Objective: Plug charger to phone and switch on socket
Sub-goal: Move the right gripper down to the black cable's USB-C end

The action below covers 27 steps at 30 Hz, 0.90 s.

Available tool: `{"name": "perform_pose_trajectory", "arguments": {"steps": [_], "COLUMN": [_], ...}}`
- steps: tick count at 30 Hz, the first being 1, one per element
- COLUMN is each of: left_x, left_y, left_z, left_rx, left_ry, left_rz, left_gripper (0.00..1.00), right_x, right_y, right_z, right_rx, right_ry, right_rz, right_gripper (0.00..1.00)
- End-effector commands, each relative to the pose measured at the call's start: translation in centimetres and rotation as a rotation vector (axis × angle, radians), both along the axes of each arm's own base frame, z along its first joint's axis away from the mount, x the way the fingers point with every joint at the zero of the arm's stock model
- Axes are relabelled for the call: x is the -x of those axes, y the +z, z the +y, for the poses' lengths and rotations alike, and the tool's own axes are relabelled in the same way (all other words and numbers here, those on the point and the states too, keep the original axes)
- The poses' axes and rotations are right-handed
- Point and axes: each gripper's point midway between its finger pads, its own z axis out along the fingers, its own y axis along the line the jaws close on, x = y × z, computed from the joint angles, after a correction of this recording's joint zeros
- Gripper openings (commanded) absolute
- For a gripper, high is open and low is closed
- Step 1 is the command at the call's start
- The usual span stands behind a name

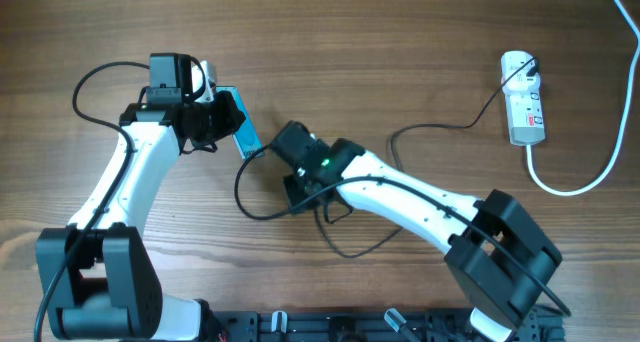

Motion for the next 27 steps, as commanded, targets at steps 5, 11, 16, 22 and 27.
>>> {"name": "perform_pose_trajectory", "arguments": {"steps": [5,11,16,22,27], "left_x": [-0.2,-0.2,-0.2,-0.2,-0.2], "left_y": [0.2,0.2,0.2,0.2,0.2], "left_z": [0.3,0.3,0.3,0.3,0.3], "left_rx": [0.002,0.002,0.002,0.002,0.002], "left_ry": [0.008,0.007,0.007,0.008,0.007], "left_rz": [-0.005,-0.005,-0.005,-0.004,-0.005], "left_gripper": [0.04,0.04,0.04,0.04,0.04], "right_x": [-1.3,-0.9,-0.6,-0.4,-0.1], "right_y": [-2.2,-3.0,-3.6,-3.7,-3.8], "right_z": [-1.5,-1.9,-2.3,-2.2,-2.2], "right_rx": [0.133,0.141,0.154,0.147,0.147], "right_ry": [-0.009,-0.008,-0.007,-0.004,0.023], "right_rz": [-0.071,-0.064,-0.054,-0.043,-0.031], "right_gripper": [0.66,0.66,0.52,0.22,0.44]}}
